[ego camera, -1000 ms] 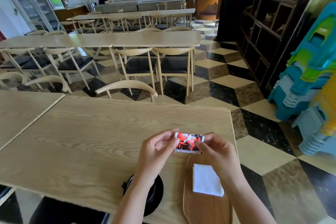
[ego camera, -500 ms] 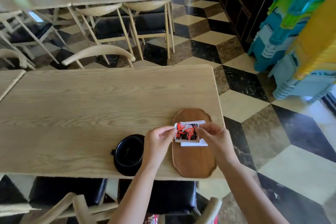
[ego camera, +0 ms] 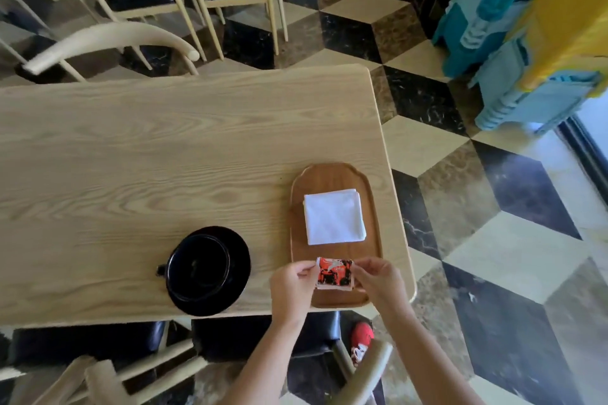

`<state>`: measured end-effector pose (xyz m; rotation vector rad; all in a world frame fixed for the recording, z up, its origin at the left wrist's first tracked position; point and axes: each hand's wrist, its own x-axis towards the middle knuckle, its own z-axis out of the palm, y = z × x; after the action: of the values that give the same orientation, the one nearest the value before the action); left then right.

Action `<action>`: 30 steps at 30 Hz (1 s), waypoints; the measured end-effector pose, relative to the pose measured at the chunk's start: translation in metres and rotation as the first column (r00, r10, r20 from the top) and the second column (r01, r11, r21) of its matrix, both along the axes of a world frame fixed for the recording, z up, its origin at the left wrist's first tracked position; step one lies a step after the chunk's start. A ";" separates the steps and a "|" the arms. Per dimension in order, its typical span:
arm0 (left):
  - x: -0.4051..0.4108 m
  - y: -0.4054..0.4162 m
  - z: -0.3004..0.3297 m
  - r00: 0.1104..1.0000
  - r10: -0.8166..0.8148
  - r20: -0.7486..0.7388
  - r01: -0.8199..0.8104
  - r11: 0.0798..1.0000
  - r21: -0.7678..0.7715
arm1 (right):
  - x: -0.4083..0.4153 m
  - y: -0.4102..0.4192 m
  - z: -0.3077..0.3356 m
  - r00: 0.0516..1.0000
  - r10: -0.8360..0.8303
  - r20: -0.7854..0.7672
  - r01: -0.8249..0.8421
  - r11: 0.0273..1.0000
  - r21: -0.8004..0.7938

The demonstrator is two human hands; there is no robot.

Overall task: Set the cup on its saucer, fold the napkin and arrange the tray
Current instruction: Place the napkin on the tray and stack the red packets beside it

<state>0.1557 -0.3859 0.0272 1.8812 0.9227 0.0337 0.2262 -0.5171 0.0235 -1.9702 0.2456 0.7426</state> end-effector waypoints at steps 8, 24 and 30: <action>0.008 -0.011 -0.014 0.999 0.046 0.000 -0.046 0.992 0.114 | 0.010 0.010 -0.015 0.969 0.163 0.184 -0.107 0.954 -0.278; 0.009 -0.015 -0.022 0.997 0.017 0.079 -0.034 0.976 0.216 | 0.007 0.010 -0.018 0.961 0.175 0.212 -0.089 0.928 -0.363; 0.002 -0.011 -0.015 0.998 -0.040 0.045 0.030 0.977 0.211 | 0.006 0.009 -0.006 0.946 0.244 0.213 -0.147 0.910 -0.388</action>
<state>0.1581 -0.3964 0.0124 2.0822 0.8800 0.1614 0.2323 -0.5079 0.0179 -2.4533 0.0260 0.5872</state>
